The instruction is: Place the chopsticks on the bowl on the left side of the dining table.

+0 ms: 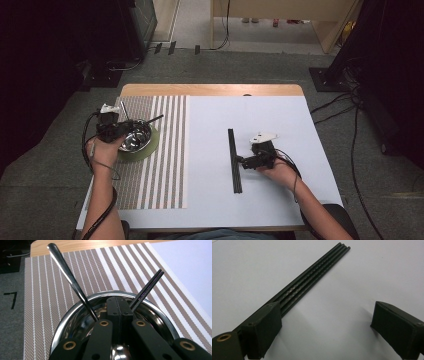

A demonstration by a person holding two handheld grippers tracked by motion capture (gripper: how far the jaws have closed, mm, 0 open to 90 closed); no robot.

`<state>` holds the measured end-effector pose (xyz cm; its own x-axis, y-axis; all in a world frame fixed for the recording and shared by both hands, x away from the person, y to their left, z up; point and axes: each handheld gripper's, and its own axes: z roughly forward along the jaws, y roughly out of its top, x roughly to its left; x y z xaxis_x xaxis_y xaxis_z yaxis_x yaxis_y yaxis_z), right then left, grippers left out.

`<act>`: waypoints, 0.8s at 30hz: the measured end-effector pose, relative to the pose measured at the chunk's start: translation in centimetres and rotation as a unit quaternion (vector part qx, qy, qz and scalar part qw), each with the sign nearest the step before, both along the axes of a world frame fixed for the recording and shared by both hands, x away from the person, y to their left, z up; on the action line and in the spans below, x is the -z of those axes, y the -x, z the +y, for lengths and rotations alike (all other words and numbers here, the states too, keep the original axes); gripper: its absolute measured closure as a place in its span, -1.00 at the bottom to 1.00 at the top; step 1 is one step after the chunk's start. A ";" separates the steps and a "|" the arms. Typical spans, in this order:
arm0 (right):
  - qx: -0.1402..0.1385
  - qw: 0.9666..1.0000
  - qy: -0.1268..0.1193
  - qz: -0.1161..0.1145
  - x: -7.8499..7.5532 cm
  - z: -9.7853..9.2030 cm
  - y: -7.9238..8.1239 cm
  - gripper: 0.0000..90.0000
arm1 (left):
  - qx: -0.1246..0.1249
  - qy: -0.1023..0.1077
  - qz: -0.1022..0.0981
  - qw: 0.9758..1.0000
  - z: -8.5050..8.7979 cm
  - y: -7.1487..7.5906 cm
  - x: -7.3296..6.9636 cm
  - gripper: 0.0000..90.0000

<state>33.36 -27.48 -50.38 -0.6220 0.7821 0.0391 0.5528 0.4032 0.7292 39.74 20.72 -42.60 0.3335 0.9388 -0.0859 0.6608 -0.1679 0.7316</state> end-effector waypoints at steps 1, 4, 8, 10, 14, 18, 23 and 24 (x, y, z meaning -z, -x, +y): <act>0.000 1.000 0.000 0.000 0.0 0.0 0.0 -0.81 | 0.001 0.001 0.002 1.000 -0.1 -0.1 0.1 1.00; -0.001 1.000 0.001 -0.001 0.0 0.0 0.0 -0.81 | 0.006 -0.004 0.004 1.000 -0.4 -0.3 0.2 1.00; -0.001 1.000 0.001 -0.001 0.0 0.0 0.0 -0.81 | 0.008 -0.010 0.003 1.000 -0.6 -0.5 0.4 1.00; -0.001 1.000 0.001 -0.001 0.0 0.0 0.0 -0.81 | 0.009 -0.012 0.005 1.000 -0.6 -0.5 0.5 1.00; -0.001 1.000 0.000 -0.001 0.0 0.0 0.0 -0.81 | 0.008 -0.010 0.005 1.000 -0.5 -0.6 0.6 1.00; -0.001 1.000 0.000 -0.001 0.0 0.0 0.0 -0.81 | 0.010 -0.011 0.005 1.000 -0.6 -0.7 0.6 1.00; -0.001 1.000 0.001 -0.001 0.0 0.0 0.0 -0.81 | 0.013 -0.013 0.008 1.000 -0.7 -0.7 0.7 1.00; 0.000 1.000 0.001 -0.001 0.0 0.0 0.0 -0.81 | 0.014 -0.015 0.007 1.000 -0.7 -0.7 0.7 1.00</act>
